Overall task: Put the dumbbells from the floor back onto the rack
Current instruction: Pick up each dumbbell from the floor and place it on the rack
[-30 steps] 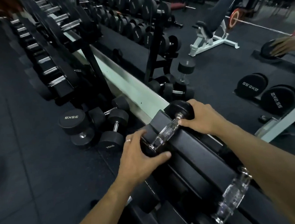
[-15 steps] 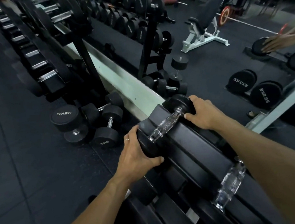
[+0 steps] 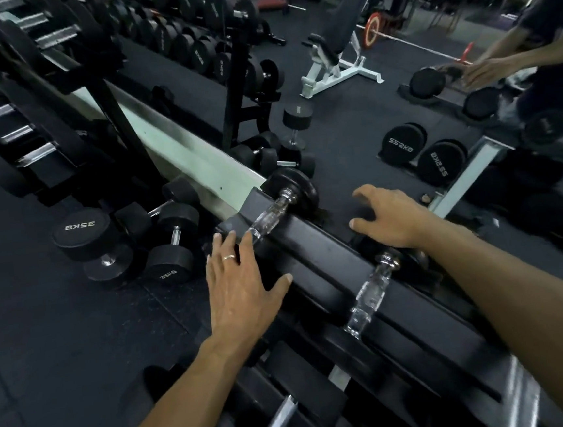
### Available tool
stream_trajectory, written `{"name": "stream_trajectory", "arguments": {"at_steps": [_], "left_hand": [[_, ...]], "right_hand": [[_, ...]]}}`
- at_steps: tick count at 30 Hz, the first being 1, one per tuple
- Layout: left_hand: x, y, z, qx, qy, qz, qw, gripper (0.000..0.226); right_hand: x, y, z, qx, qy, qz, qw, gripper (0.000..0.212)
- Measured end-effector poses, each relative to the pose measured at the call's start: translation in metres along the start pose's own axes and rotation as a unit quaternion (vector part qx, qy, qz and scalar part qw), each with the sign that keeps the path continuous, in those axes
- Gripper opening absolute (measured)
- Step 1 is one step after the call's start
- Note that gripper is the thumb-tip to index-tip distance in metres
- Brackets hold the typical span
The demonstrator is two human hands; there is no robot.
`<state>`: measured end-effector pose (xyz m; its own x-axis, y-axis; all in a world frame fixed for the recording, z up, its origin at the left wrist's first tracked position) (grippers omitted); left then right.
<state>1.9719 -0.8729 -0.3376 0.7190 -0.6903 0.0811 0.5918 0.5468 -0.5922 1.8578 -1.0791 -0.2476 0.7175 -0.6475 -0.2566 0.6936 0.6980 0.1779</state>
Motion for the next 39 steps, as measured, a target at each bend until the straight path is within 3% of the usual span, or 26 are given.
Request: {"name": "stream_trajectory", "arguments": {"at_steps": [5,9,13,18,24,33,39], "left_hand": [[-0.039,-0.039,-0.018,-0.037,-0.001,-0.018,0.999,0.077],[-0.075,-0.060,-0.043,-0.071,0.038,0.006,0.997,0.081],[-0.108,-0.070,-0.060,-0.100,0.071,0.059,0.991,0.104],[-0.131,-0.079,-0.075,-0.125,0.101,0.129,0.979,0.134],[-0.123,-0.077,-0.081,-0.126,0.076,0.116,0.982,0.127],[-0.122,-0.077,-0.079,-0.122,0.072,0.094,0.986,0.125],[-0.125,-0.079,-0.081,-0.122,0.075,0.102,0.984,0.129]], "right_hand": [[-0.041,-0.037,0.001,0.018,-0.026,0.009,0.999,0.061],[-0.063,-0.071,-0.006,0.028,-0.021,0.009,0.999,0.062],[-0.069,-0.084,-0.016,0.062,0.002,0.011,0.998,0.063],[-0.061,-0.077,-0.028,0.087,0.023,0.042,0.995,0.048],[-0.055,-0.079,-0.033,0.022,0.005,0.050,0.998,0.039],[-0.056,-0.089,-0.037,0.016,-0.009,0.062,0.998,0.029],[-0.068,-0.091,-0.038,0.017,-0.004,0.056,0.998,0.044]]}}
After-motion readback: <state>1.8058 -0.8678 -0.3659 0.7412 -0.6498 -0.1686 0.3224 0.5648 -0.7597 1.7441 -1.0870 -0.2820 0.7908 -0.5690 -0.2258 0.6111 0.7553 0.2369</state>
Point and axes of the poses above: each hand's wrist, its own x-axis towards the middle knuckle, its own z-axis out of the back of the hand, y = z × x, the point moved 3 cm from there along x, towards the middle knuckle, and after that the axes turned 3 degrees about y, right-handed, at the moved point
